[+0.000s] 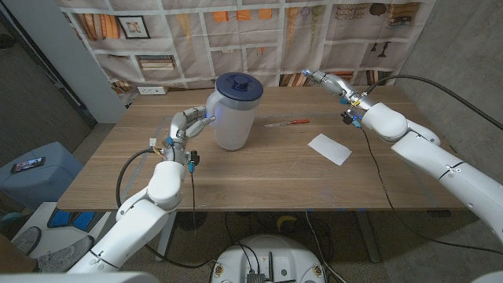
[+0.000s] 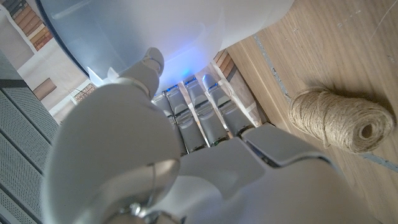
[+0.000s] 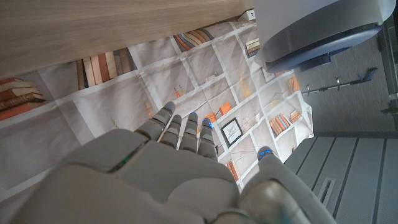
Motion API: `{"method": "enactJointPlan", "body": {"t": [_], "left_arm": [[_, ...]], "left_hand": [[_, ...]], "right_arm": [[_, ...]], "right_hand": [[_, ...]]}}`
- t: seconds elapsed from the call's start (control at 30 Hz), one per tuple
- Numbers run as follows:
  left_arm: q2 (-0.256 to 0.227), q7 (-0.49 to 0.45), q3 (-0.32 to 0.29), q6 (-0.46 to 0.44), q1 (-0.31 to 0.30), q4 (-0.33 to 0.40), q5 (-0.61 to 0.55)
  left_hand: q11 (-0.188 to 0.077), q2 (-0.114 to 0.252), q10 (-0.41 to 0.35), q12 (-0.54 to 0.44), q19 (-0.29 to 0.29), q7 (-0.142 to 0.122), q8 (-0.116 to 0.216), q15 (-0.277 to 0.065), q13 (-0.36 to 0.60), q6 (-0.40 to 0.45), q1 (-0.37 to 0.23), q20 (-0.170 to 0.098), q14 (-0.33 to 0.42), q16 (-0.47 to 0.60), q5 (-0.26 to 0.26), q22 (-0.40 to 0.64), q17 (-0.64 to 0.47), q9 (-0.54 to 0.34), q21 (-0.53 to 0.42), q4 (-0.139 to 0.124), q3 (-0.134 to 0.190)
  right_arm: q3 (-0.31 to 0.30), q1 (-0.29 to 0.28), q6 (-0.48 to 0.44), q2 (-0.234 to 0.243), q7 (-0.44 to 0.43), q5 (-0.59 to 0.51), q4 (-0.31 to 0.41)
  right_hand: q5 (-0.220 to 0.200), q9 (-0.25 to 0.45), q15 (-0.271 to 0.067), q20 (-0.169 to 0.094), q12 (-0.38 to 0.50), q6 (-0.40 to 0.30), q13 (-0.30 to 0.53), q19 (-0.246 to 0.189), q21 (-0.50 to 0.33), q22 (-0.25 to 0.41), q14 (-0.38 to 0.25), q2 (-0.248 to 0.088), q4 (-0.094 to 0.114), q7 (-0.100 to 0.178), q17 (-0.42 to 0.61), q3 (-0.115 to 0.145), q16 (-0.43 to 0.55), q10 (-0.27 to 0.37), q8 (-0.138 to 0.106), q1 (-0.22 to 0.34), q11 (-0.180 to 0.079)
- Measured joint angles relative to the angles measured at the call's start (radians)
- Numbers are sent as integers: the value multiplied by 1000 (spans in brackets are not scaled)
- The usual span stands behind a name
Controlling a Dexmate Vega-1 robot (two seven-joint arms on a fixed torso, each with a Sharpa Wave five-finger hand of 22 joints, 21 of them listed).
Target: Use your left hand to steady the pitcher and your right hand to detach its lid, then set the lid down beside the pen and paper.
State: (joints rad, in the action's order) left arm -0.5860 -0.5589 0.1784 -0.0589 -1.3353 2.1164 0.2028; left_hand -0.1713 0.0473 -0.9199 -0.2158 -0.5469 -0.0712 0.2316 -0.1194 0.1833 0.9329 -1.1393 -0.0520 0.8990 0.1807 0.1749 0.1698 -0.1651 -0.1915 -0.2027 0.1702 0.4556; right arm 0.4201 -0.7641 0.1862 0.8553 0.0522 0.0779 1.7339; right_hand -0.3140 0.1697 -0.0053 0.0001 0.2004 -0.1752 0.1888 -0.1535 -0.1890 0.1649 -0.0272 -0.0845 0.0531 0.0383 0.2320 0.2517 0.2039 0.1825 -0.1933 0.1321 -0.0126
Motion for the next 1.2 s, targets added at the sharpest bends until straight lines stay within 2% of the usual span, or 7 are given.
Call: {"method": "enactJointPlan", "body": {"t": [0.13, 0.4, 0.53, 0.6, 0.77, 0.93, 1.2], "left_arm": [[-5, 3, 0, -4, 6, 0, 6], [-17, 18, 0, -15, 17, -2, 26], [-26, 28, 0, -20, 25, -3, 35], [-31, 32, 0, -22, 28, -3, 38], [-43, 42, -3, -31, 34, 0, 50], [-55, 53, -8, -42, 38, 7, 62], [-73, 69, -14, -59, 47, 17, 82]], "left_hand": [[0, 0, 0, 0, 0, 0, -1, 0, 0, 0, 0, 0, 0, 0, 3, 0, 0, -2, 0, 0, 0], [4, 0, -3, 0, 0, 0, -1, 0, 1, 0, 0, 0, 0, -3, 3, 0, 0, -2, 0, 0, 0], [4, 0, -4, 0, 0, 0, -4, -4, 1, 8, 0, 0, 3, -3, 3, 0, -1, -2, 0, 0, 0], [4, -4, -4, 0, -2, 0, -4, -4, 1, 11, 4, 2, 4, -3, 3, 0, -1, -2, 0, 0, 0], [4, -5, -4, 0, -4, 0, -7, -4, 1, 11, 5, 4, 4, -3, 3, 0, -1, -2, 0, 0, 0], [7, -1, -7, 7, -4, 0, -9, -3, 1, 11, 9, 4, 6, -6, 3, 0, -1, -1, 0, 1, -1], [2, 1, -13, 7, -9, 0, -9, -7, 1, 11, 10, -2, 11, -3, 3, 0, -1, -1, 0, -1, 2]], "right_arm": [[3, 15, -28, 14, 28, -28, 19], [18, 65, -77, 49, 83, -72, 75], [29, 91, -97, 60, 109, -100, 101], [32, 98, -105, 63, 119, -112, 108], [43, 123, -122, 70, 148, -140, 131], [55, 153, -129, 71, 182, -160, 149], [73, 196, -135, 68, 234, -187, 168]], "right_hand": [[8, 5, 4, 7, 0, -1, 0, -7, 0, 0, -4, 10, -27, 1, -5, 11, 0, 12, 0, 34, -2], [28, 5, 5, 11, 0, 11, 4, -11, 0, 1, -5, 5, -89, 14, -14, 37, 0, 20, 0, 105, -9], [47, 5, 6, 25, 0, 15, 5, -25, 0, 1, -6, 8, -122, 18, -14, 52, 0, 25, 0, 137, -14], [53, 8, 11, 29, 0, 17, 5, -29, 0, 1, -11, 5, -133, 19, -18, 58, 0, 28, 0, 152, -18], [74, 10, 14, 36, 0, 9, 9, -36, 0, 1, -14, -11, -181, 27, -18, 82, 8, 39, 0, 213, -21], [82, 10, 18, 43, 0, 15, 9, -43, 0, 0, -18, -11, -208, 32, -18, 101, 8, 45, 0, 248, -24], [80, 14, 24, 62, 6, 20, 13, -46, 0, 0, -24, -9, -233, 37, -18, 126, 12, 53, 0, 304, -19]]}}
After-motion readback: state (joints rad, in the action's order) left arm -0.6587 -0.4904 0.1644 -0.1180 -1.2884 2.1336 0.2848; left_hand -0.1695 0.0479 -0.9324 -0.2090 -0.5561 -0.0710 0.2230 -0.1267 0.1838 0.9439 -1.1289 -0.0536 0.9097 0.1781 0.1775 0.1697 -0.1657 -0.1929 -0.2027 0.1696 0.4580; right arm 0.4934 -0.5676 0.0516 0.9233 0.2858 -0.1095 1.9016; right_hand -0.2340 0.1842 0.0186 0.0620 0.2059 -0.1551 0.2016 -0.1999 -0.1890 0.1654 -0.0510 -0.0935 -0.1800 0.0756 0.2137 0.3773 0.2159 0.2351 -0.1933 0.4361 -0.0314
